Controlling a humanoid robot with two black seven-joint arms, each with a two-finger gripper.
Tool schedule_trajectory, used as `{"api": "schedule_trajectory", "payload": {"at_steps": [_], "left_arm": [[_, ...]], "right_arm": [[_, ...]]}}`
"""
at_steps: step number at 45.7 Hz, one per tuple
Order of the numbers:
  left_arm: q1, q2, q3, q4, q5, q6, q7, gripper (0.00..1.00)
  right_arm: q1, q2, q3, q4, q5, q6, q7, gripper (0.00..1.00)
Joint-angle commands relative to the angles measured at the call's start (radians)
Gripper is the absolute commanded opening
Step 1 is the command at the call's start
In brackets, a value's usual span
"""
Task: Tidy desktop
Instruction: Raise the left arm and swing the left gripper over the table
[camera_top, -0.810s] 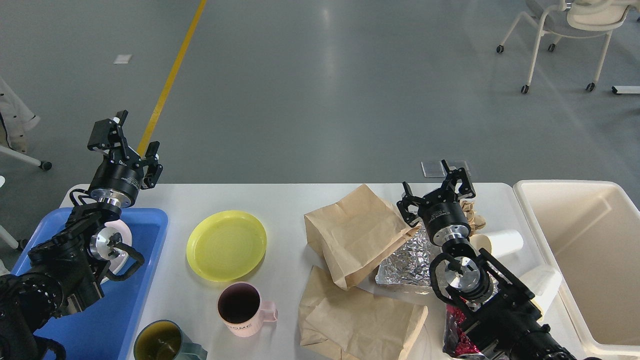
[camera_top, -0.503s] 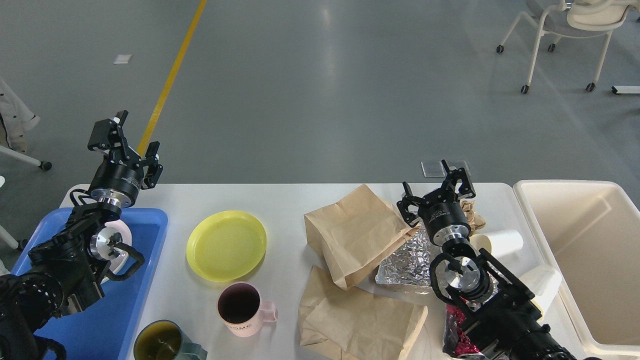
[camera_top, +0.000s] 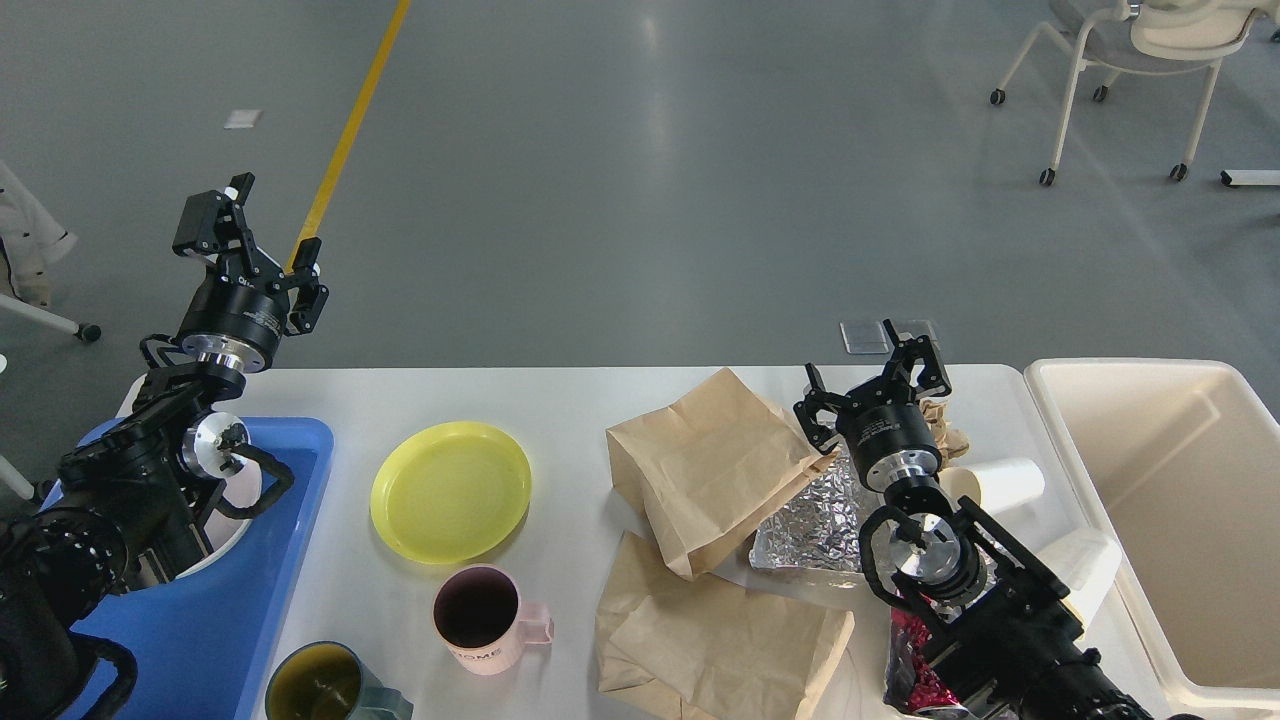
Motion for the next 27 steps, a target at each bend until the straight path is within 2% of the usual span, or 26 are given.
{"api": "schedule_trajectory", "payload": {"at_steps": [1,8,14,25,27], "left_arm": [[-0.027,0.008,0.017,0.002,0.013,0.000,-0.001,1.00],[-0.037,0.044,0.086,0.003,0.013,0.001,0.001,1.00],[-0.082,0.107,0.212,0.005,0.015,0.004,-0.001,1.00],[-0.191,0.219,0.616,-0.007,0.016,-0.006,-0.001,1.00],[-0.221,0.224,0.728,-0.032,0.016,-0.008,-0.001,1.00]], "right_arm": [[0.000,0.000,0.000,0.000,0.000,0.000,0.000,1.00],[0.000,0.000,0.000,0.000,0.000,0.000,0.000,1.00],[0.000,0.000,0.000,0.000,0.000,0.000,0.000,1.00],[0.000,0.000,0.000,0.000,0.000,0.000,0.000,1.00],[0.000,0.000,0.000,0.000,0.000,0.000,0.000,1.00]]}}
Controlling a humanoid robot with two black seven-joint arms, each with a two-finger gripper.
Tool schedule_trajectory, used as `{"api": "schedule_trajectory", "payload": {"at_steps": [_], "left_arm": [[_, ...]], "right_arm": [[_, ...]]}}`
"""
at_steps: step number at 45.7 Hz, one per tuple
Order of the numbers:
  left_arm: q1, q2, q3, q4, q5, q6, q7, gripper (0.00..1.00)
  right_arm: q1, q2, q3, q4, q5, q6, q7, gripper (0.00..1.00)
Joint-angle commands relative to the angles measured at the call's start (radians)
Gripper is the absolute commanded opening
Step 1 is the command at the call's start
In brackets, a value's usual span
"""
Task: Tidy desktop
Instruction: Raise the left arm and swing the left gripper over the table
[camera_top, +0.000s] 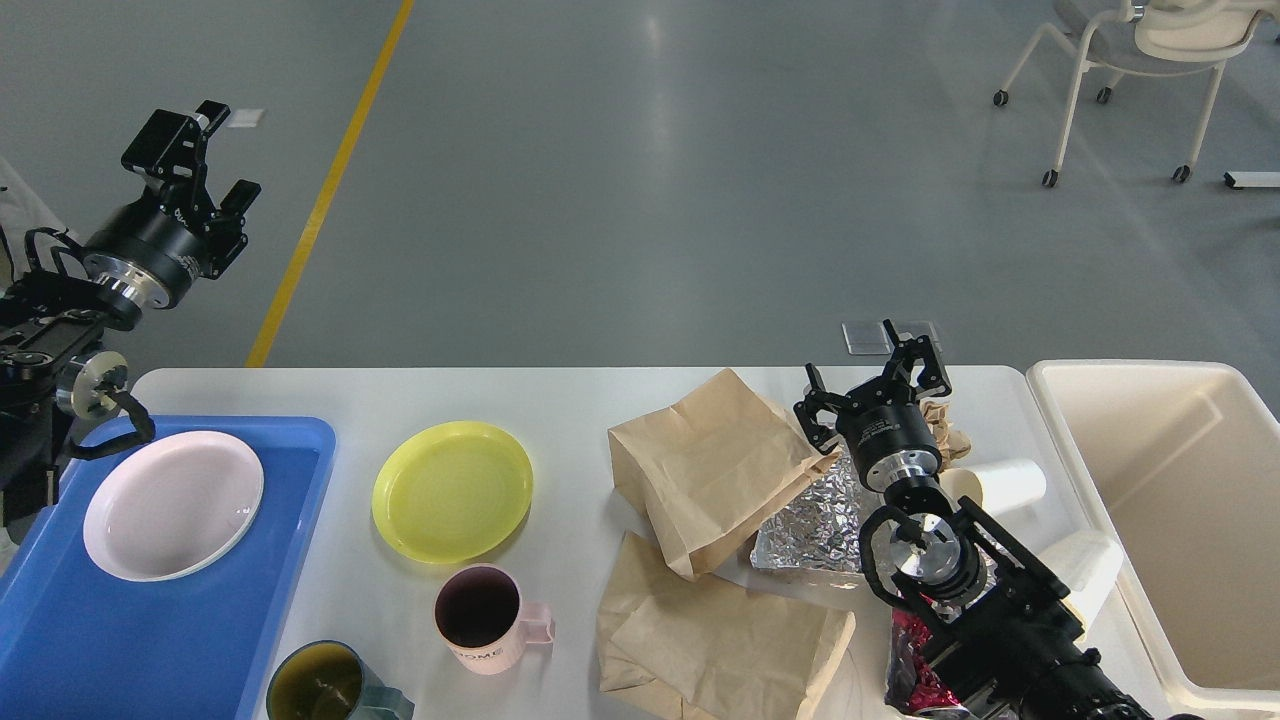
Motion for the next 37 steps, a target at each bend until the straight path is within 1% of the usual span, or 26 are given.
{"api": "schedule_trajectory", "payload": {"at_steps": [1,6,9,13,15,19,22,25,27,30,34,37], "left_arm": [[-0.056,0.025,0.229,-0.043,0.000,-0.004,0.001,1.00],[-0.133,0.072,0.378,-0.162,0.000,0.001,0.001,1.00],[-0.208,0.124,0.471,-0.268,-0.002,0.005,0.001,1.00],[-0.328,0.152,0.609,-0.391,-0.002,0.007,0.001,1.00],[-0.388,0.150,0.703,-0.437,-0.002,-0.001,0.001,1.00],[-0.526,0.132,0.945,-0.531,-0.003,-0.007,0.001,1.00],[-0.625,0.085,1.121,-0.603,-0.005,-0.008,0.000,1.00],[-0.702,0.028,1.243,-0.690,-0.006,-0.008,0.000,1.00],[-0.730,-0.014,1.298,-0.741,-0.005,-0.008,0.000,1.00],[-0.747,-0.063,1.340,-0.793,-0.005,-0.008,0.000,1.00],[-0.759,-0.090,1.355,-0.827,-0.005,-0.008,0.000,1.00],[-0.802,-0.106,1.357,-0.851,-0.005,-0.008,0.000,1.00]], "right_arm": [[0.000,0.000,0.000,0.000,0.000,0.000,0.000,1.00],[0.000,0.000,0.000,0.000,0.000,0.000,0.000,1.00],[0.000,0.000,0.000,0.000,0.000,0.000,0.000,1.00],[0.000,0.000,0.000,0.000,0.000,0.000,0.000,1.00],[0.000,0.000,0.000,0.000,0.000,0.000,0.000,1.00],[0.000,0.000,0.000,0.000,0.000,0.000,0.000,1.00],[0.000,0.000,0.000,0.000,0.000,0.000,0.000,1.00],[0.000,0.000,0.000,0.000,0.000,0.000,0.000,1.00],[0.000,0.000,0.000,0.000,0.000,0.000,0.000,1.00],[0.000,0.000,0.000,0.000,0.000,0.000,0.000,1.00],[0.000,0.000,0.000,0.000,0.000,0.000,0.000,1.00],[0.000,0.000,0.000,0.000,0.000,0.000,0.000,1.00]]}}
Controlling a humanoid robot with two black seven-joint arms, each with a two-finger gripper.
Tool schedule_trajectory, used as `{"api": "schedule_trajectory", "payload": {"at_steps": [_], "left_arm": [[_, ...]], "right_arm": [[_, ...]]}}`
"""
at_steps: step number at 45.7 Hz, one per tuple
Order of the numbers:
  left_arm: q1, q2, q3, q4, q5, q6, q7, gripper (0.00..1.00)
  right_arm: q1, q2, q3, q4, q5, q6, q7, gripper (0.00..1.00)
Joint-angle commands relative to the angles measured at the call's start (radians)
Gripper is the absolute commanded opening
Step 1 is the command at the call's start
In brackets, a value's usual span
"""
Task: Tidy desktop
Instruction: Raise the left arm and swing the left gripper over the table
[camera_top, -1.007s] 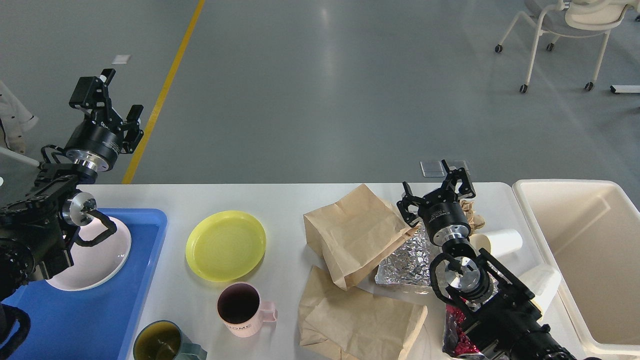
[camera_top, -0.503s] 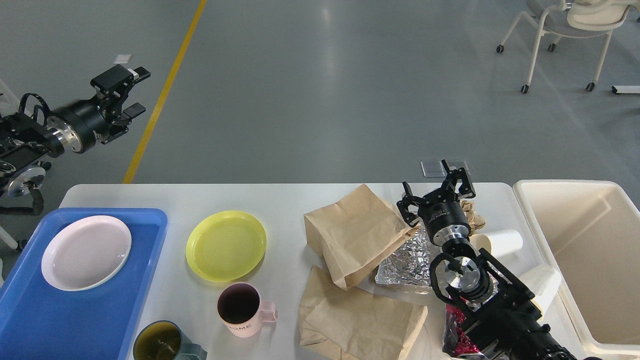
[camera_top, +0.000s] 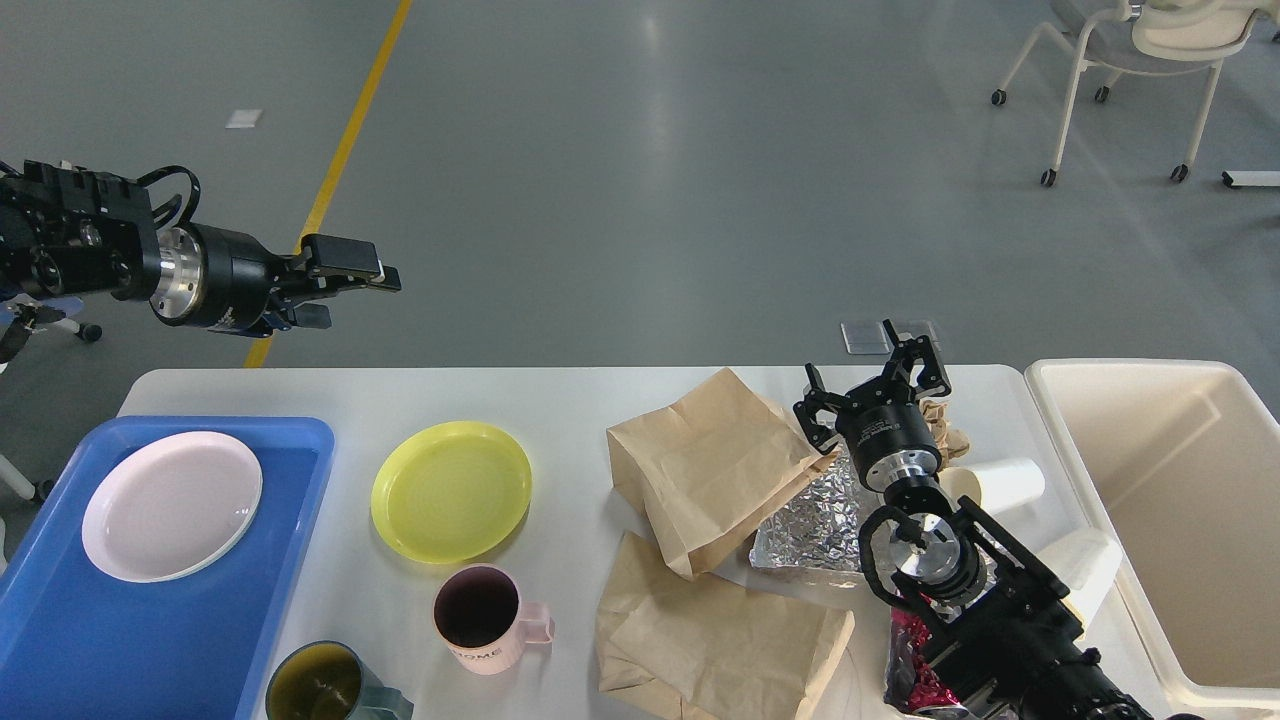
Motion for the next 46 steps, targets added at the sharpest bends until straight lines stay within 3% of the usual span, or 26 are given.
{"api": "schedule_trajectory", "payload": {"at_steps": [1,11,22,43,46], "left_arm": [[-0.073,-0.040,0.015,-0.055,0.001,0.000,0.000,1.00],[-0.190,-0.122,-0.022,-0.089,0.001,-0.009,0.000,1.00],[-0.350,-0.131,-0.039,-0.147,0.001,-0.015,0.000,1.00],[-0.313,-0.234,-0.108,-0.149,0.001,-0.021,0.000,1.00],[-0.318,-0.231,-0.108,-0.151,0.001,-0.056,-0.009,1.00]], "right_arm": [[0.000,0.000,0.000,0.000,0.000,0.000,0.000,1.00],[0.000,0.000,0.000,0.000,0.000,0.000,0.000,1.00],[0.000,0.000,0.000,0.000,0.000,0.000,0.000,1.00],[-0.001,0.000,0.000,0.002,0.000,0.000,0.000,1.00],[-0.001,0.000,0.000,0.003,0.000,0.000,0.000,1.00]]}}
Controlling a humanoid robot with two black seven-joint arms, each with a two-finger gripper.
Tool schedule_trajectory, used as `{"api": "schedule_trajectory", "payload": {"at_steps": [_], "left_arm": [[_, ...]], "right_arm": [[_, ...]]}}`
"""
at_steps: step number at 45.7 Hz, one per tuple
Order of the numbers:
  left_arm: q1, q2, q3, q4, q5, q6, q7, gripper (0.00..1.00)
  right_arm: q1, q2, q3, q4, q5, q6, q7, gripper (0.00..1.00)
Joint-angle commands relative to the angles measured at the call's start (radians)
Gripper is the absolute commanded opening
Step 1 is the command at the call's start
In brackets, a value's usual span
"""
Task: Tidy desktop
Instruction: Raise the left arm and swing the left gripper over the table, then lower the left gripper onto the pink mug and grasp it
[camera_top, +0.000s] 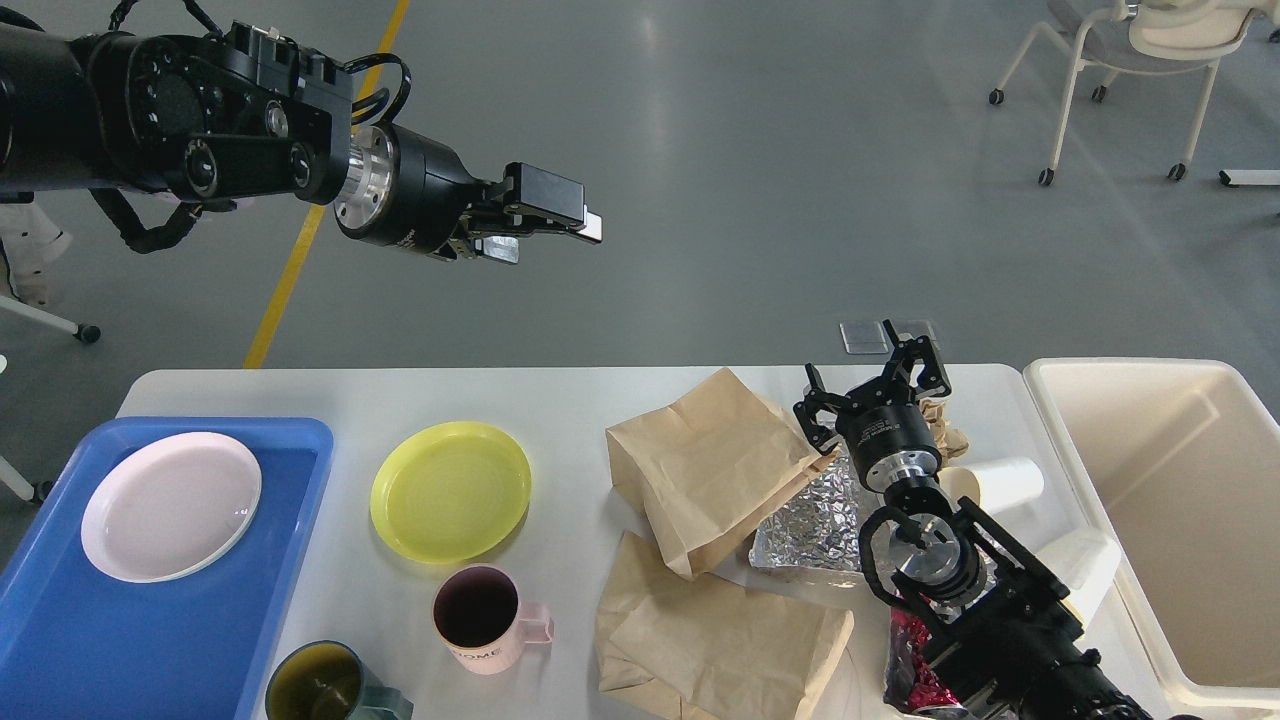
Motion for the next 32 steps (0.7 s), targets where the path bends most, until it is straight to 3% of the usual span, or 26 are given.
{"api": "schedule_trajectory", "payload": {"at_steps": [1,9,16,32], "left_arm": [[-0.004,0.001,0.002,-0.004,0.002,-0.062,-0.009,1.00],[-0.031,0.002,0.062,-0.011,0.020,-0.360,0.002,1.00],[-0.083,0.013,0.072,-0.017,0.110,-0.541,0.002,1.00],[-0.091,0.015,0.098,-0.020,0.381,-0.544,0.002,1.00]], "right_arm": [[0.000,0.000,0.000,0.001,0.000,0.000,0.000,1.00],[0.000,0.000,0.000,0.001,0.000,0.000,0.000,1.00],[0.000,0.000,0.000,0.001,0.000,0.000,0.000,1.00],[0.000,0.000,0.000,0.000,0.000,0.000,0.000,1.00]]}}
